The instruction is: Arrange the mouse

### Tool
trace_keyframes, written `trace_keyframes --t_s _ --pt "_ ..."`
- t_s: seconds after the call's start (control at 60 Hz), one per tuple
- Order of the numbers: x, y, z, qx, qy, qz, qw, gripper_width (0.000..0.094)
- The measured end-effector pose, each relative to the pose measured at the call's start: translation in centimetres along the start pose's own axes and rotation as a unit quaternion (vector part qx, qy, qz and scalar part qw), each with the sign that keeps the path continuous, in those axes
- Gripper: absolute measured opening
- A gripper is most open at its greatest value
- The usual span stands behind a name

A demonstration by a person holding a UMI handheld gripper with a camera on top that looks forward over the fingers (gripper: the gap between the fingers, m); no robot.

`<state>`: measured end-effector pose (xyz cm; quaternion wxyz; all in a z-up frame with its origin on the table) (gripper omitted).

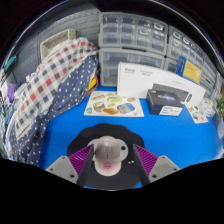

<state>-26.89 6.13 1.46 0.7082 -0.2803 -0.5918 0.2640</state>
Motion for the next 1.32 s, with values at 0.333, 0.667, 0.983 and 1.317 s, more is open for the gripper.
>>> trace_keyframes --t_s 0.333,0.667,0.983,1.317 --pt "8.3 -11.1 -8.2 0.002 0.03 -0.067 0.997 0.081" --pt "10.7 -21.1 -24.2 -0.012 0.022 -0.115 0.993 0.0794" --pt "8.6 -25.3 -33.3 0.008 0.026 -0.109 0.994 0.0791" --pt "6.4 -26.2 -36.1 0.014 0.046 -0.091 0.995 0.0788"
Point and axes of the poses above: the point between the fingertips, and its own axes, seen from behind it with the camera up: z to the left, x up, y forward, the way the camera looks, the point moved 2 cm from there along -y, backward, against the way the camera looks, and after that the axes turned 13 degrees about y, right-handed, at the moved point
